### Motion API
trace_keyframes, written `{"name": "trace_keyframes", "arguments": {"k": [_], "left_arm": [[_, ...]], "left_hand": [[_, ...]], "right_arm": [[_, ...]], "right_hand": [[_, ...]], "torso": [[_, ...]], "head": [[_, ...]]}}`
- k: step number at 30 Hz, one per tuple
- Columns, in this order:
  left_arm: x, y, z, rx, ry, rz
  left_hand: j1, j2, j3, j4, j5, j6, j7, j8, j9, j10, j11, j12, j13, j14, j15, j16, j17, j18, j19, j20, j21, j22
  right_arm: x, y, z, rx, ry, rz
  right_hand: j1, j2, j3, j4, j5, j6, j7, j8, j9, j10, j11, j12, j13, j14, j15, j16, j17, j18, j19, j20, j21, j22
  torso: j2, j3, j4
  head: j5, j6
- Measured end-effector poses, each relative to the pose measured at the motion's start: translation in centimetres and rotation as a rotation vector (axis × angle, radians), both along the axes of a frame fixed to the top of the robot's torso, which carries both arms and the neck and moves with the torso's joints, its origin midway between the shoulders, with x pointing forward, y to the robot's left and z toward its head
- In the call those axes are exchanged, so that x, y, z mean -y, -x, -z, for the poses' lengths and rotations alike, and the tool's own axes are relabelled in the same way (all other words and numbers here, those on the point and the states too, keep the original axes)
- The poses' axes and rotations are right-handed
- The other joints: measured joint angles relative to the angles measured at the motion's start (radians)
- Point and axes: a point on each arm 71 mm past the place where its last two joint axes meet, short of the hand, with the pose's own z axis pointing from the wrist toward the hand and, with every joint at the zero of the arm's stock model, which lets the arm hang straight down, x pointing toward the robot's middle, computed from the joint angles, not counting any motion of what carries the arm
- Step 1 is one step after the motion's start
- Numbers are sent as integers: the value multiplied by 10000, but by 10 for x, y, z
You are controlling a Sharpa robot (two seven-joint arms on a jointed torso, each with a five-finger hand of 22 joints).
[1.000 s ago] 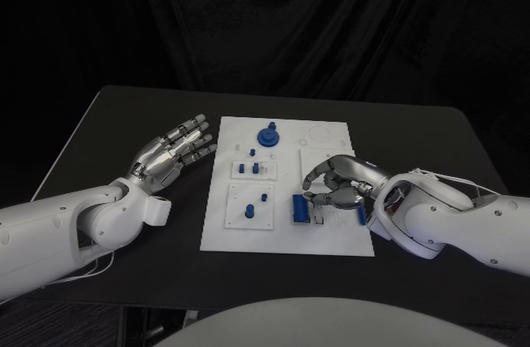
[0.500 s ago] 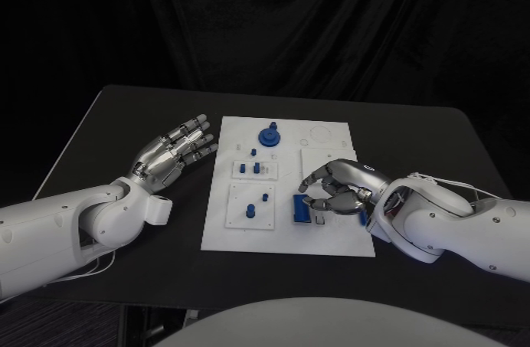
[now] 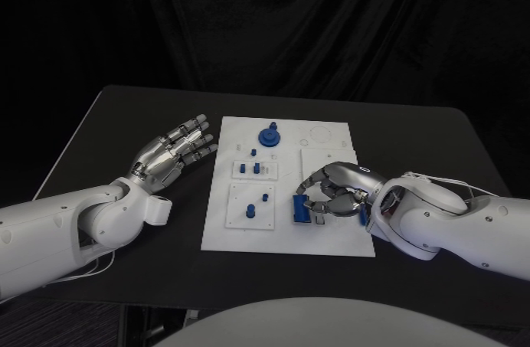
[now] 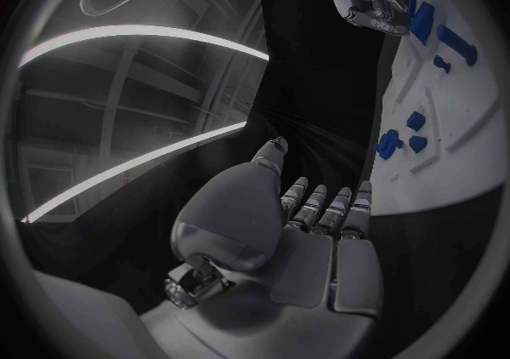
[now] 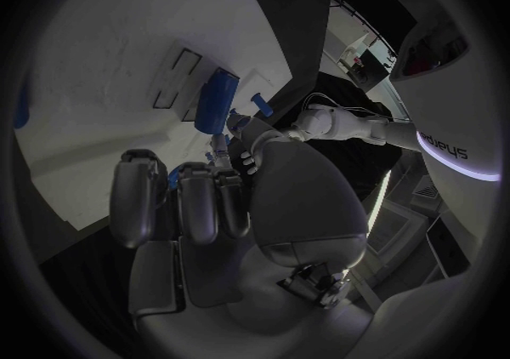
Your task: Assemble the parts on the task board
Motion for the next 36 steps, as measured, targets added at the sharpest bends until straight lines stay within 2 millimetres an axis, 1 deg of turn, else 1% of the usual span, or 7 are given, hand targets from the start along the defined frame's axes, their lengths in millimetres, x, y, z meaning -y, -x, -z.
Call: {"name": "trace_keyframes", "arguments": {"k": [10,19,24,28,29,31,36], "left_arm": [[0,0,0,-3,-4,-6],[-1,0,0,-4,-10,-14],[-1,0,1,-10,-13,-18],[-1,0,1,-19,-16,-20],[-1,0,1,-22,-16,-20],[-1,0,2,-30,-17,-22],[-1,1,3,-52,-22,-30]], "left_hand": [[0,0,0,0,0,0,0,0,8,0,0,0,0,0,0,0,0,0,0,0,0,1],[0,0,-1,0,0,0,0,0,7,0,0,0,0,0,0,0,0,0,0,0,0,1],[0,0,-1,1,0,0,0,0,7,0,0,0,0,0,0,0,0,0,0,0,0,1],[0,0,-1,0,0,0,0,0,6,0,0,0,0,0,0,0,0,-1,0,0,0,1],[0,0,-1,0,6,0,0,0,6,0,0,0,0,0,0,0,0,0,0,0,0,0],[0,0,-1,1,39,0,0,0,6,0,0,0,0,0,0,0,0,0,0,0,0,-10],[0,0,-1,1,39,-1,0,0,5,0,0,0,0,0,0,0,0,0,0,0,0,-10]], "right_arm": [[1,-3,3,-174,464,78],[3,-4,6,-229,851,181],[3,-2,9,-161,999,139],[2,-2,8,31,1058,83],[2,-1,8,82,1058,75],[2,-1,7,192,1042,65],[3,4,3,641,818,81]], "right_hand": [[-310,-89,166,167,-157,95,99,-38,-298,6,78,-85,0,-5,76,-149,0,0,-1,72,-195,0],[-501,-182,156,339,-1178,-68,133,-39,-761,6,78,-153,-1,-6,133,-226,0,0,0,143,-373,0],[-621,-302,-182,605,-2125,-1139,8,-36,-1279,7,-76,-450,-1,9,36,-349,-70,0,-10,74,-631,3],[-749,-431,-713,890,-2688,-3103,-150,-122,-1891,-30,-215,-661,6,-6,-51,-433,-223,10,1,-4,-803,7],[-776,-458,-1021,1084,-2957,-3884,-235,-163,-2116,-107,-292,-765,7,-7,-122,-490,-303,158,-30,-77,-893,7],[-722,-513,-1409,1366,-3235,-4421,-293,-164,-2291,-164,-350,-802,7,-6,-156,-497,-380,163,-34,-110,-979,7],[-35,-734,-2170,2336,-3516,-4607,-178,-164,-2478,-211,-314,-802,6,-6,-156,-541,-427,163,-34,-110,-1034,6]], "torso": [[-1,-4,10],[-3,-4,1],[-2,-5,-1],[-2,-5,0],[-2,-4,0],[-1,-3,0],[-2,3,-2]], "head": [[3,0],[16,0],[-1,0],[-9,0],[-9,0],[-9,0],[29,0]]}}
